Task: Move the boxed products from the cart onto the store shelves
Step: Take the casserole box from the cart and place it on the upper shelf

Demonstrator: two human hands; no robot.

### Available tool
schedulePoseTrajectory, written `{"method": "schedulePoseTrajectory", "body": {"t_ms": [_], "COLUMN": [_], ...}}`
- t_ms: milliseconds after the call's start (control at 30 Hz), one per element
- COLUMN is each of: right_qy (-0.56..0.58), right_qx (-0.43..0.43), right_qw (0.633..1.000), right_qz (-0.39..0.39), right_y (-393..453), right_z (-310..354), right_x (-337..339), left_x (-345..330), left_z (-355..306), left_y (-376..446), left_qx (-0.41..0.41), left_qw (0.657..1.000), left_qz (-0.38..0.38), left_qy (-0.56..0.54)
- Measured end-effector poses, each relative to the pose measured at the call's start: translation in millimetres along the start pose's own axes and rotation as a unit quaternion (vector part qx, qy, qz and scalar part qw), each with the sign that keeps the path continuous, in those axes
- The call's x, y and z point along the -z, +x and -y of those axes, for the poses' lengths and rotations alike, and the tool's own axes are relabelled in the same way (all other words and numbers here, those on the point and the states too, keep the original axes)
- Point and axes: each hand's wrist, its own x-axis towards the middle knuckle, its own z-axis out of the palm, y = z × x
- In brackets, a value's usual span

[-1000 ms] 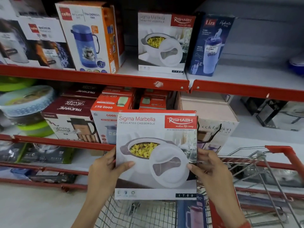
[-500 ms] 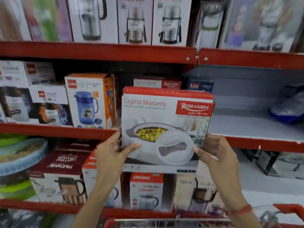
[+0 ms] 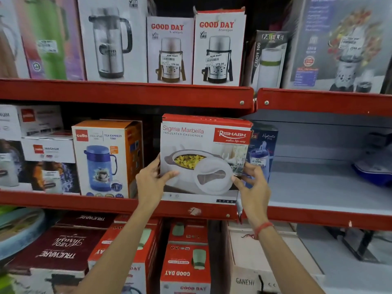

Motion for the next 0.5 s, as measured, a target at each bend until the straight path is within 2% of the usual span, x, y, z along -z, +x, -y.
{"method": "schedulePoseTrajectory", "body": {"t_ms": [300,500], "right_qy": [-0.032,-0.046], "right_qx": [-0.013,-0.012], "right_qw": [0.999,0.999], "right_qz": [0.004,0.006], "right_y": [1.5,1.9], "right_z": [-27.1,-28.0], "right_x": [-12.3,-13.1], "left_x": [-10.6,-8.4], "left_z": [35.7,37.5], "left_y": [-1.8,-0.2], "left_qx": [0.044,0.074], "left_qw": [0.998,0.995], "left_qz": [0.037,0.069], "left_qy": [0.003,0.009]}}
